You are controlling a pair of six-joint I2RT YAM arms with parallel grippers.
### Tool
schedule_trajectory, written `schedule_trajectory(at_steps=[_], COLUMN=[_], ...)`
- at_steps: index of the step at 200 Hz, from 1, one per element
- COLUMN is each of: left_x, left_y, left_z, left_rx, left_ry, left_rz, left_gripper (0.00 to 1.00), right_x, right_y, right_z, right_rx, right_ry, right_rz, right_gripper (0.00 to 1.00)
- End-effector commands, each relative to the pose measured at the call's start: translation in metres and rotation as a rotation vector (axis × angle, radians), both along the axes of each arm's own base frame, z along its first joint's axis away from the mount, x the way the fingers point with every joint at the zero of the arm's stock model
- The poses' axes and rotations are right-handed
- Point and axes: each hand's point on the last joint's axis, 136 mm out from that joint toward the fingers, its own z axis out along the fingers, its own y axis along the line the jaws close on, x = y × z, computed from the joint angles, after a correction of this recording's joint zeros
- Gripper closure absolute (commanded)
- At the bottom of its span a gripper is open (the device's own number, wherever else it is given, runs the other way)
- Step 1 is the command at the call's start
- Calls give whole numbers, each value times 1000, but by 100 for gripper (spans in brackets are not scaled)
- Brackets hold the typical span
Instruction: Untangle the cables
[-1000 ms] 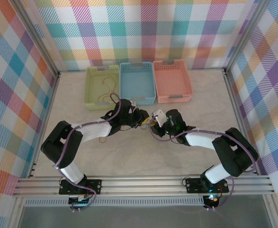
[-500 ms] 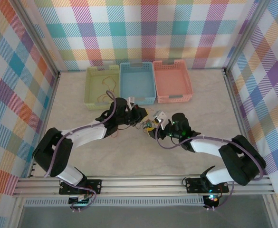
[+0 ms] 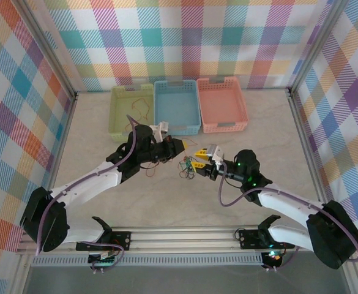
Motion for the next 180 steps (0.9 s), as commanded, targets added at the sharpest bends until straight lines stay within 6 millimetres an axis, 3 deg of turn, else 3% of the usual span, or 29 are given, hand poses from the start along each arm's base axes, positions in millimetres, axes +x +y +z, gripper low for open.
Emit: schedule_trajectory(at_steps=[1, 28, 60, 128, 180], left_x=[-17, -22, -26, -26, -26], left_y=[-4, 0, 1, 5, 7], left_z=[28, 33, 37, 38, 37], left_rx=[-5, 13, 11, 20, 26], left_ry=[-75, -92, -101, -111, -112], left_rz=[-69, -82, -95, -77, -69], left_gripper=[100, 100, 100, 100, 100], right_x=[-5, -4, -14, -31, -32], right_y=[-3, -2, 9, 19, 25], right_z=[1, 0, -4, -9, -9], right_rx=[-10, -20, -22, -27, -45], right_ry=[-39, -44, -10, -6, -40], right_rz=[14, 16, 122, 235, 223], right_gripper=[68, 69, 55, 46, 41])
